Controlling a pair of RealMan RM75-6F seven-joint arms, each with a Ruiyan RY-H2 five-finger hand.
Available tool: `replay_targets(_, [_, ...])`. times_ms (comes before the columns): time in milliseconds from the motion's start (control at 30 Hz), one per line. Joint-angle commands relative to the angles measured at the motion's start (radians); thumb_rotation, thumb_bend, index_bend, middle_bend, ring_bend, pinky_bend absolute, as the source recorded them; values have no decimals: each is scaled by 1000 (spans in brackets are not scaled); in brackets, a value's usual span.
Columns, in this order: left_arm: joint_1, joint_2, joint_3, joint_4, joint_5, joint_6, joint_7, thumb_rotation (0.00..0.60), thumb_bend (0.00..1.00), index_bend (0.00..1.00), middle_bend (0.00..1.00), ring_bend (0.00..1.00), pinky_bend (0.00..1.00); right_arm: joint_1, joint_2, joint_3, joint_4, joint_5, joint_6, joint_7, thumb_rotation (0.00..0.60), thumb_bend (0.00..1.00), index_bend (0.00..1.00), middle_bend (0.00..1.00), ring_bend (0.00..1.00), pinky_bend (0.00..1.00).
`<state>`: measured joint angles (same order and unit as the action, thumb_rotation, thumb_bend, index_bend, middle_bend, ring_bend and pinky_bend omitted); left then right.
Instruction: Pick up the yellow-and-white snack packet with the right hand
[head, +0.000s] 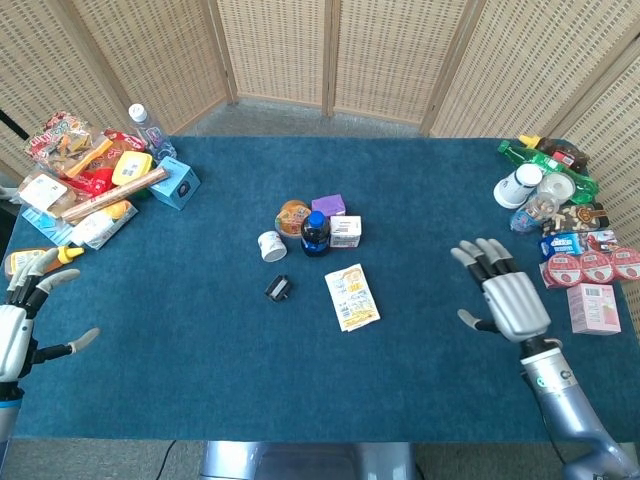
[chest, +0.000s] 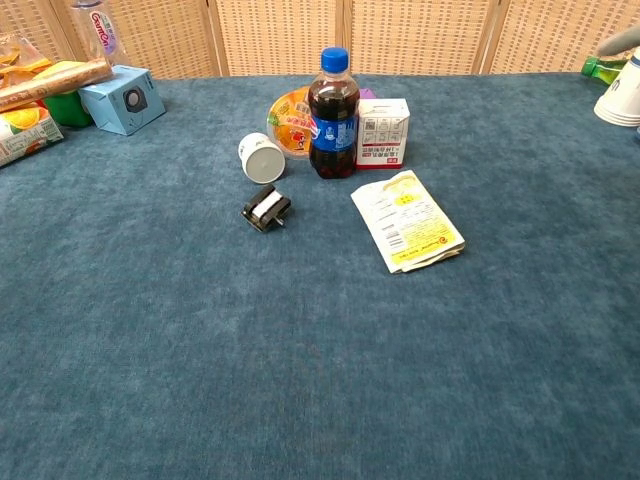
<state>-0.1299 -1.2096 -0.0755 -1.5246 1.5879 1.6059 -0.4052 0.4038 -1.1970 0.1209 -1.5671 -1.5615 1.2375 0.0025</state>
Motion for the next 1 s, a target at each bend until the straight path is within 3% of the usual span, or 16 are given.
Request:
replay_targets(33, [-1, -1, -1, -1, -3, -3, 5, 600, 172, 248, 0, 0, 0, 74, 16, -29, 53, -102, -61, 40, 600, 224, 127, 112, 0, 0])
replay_targets(333, [-2, -6, -9, -7, -21, -12, 23, 600, 171, 249, 0, 0, 0, 241, 5, -66, 156, -287, -147, 81, 600, 225, 74, 72, 0, 0])
replay_targets(700, [-4, -9, -15, -10, -39, -24, 41, 600, 172, 248, 0, 0, 0, 433, -40, -115, 268, -457, -217, 71, 600, 224, 81, 0, 0, 0])
replay_targets(1000, [-2, -9, -16, -13, -43, -27, 55, 600, 172, 249, 0, 0, 0, 544, -106, -170, 400, -524, -224, 134, 600, 224, 96, 0, 0, 0])
